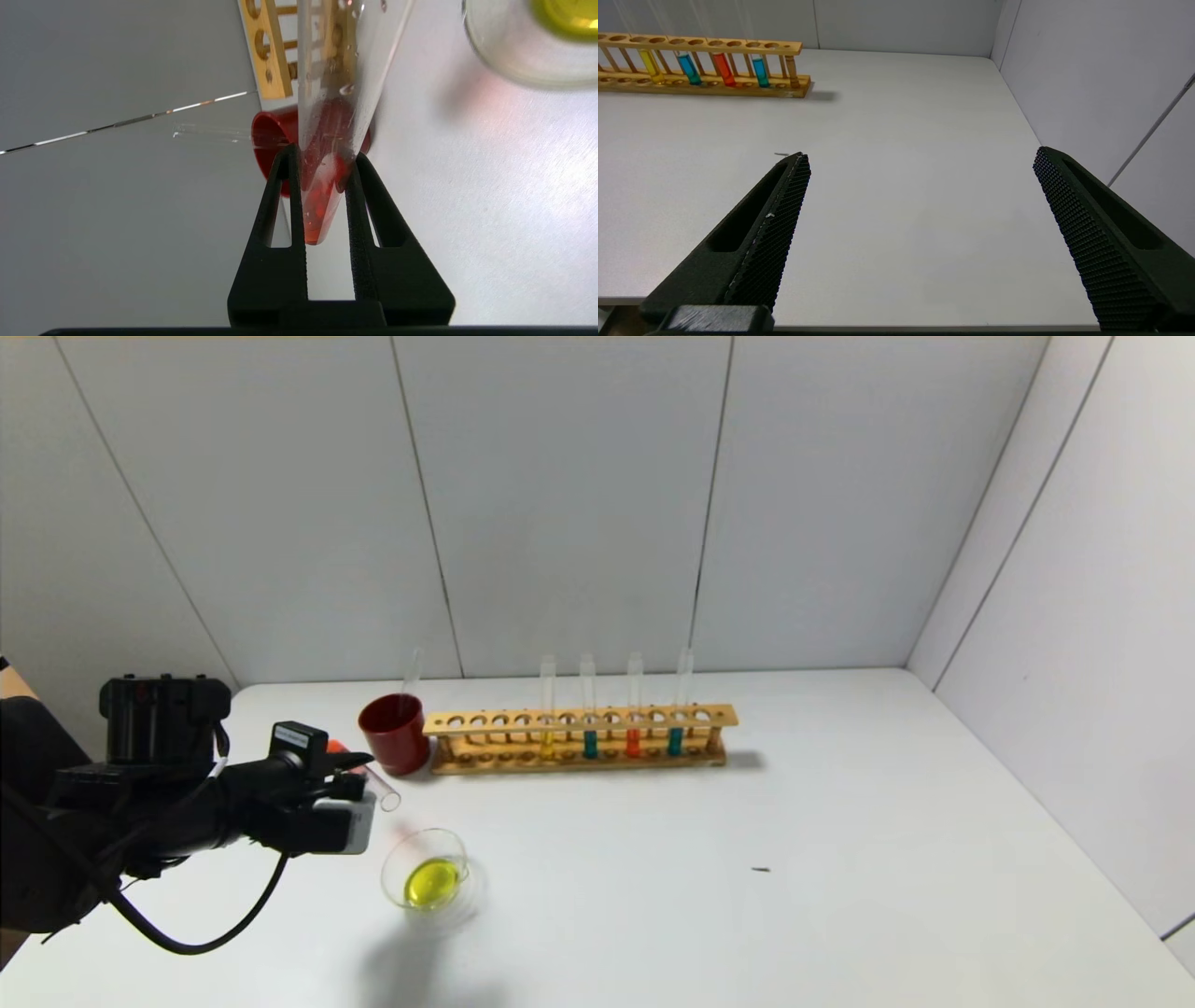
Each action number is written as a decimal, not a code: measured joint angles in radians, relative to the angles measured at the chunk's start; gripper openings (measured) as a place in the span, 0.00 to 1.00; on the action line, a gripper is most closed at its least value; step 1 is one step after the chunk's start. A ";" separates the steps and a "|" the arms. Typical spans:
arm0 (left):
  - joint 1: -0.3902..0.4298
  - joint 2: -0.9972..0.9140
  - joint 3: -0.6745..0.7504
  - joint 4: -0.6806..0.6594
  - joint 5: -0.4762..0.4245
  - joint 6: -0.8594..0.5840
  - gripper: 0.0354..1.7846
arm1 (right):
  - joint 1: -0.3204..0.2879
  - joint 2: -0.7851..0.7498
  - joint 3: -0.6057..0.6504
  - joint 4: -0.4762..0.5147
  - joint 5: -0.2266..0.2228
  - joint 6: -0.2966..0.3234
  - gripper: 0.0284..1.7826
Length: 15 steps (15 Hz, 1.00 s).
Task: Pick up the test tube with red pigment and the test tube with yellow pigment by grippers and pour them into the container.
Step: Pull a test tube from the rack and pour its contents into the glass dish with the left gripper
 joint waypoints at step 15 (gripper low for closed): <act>0.042 0.035 -0.051 0.004 0.021 0.300 0.16 | 0.000 0.000 0.000 0.000 0.000 0.000 0.98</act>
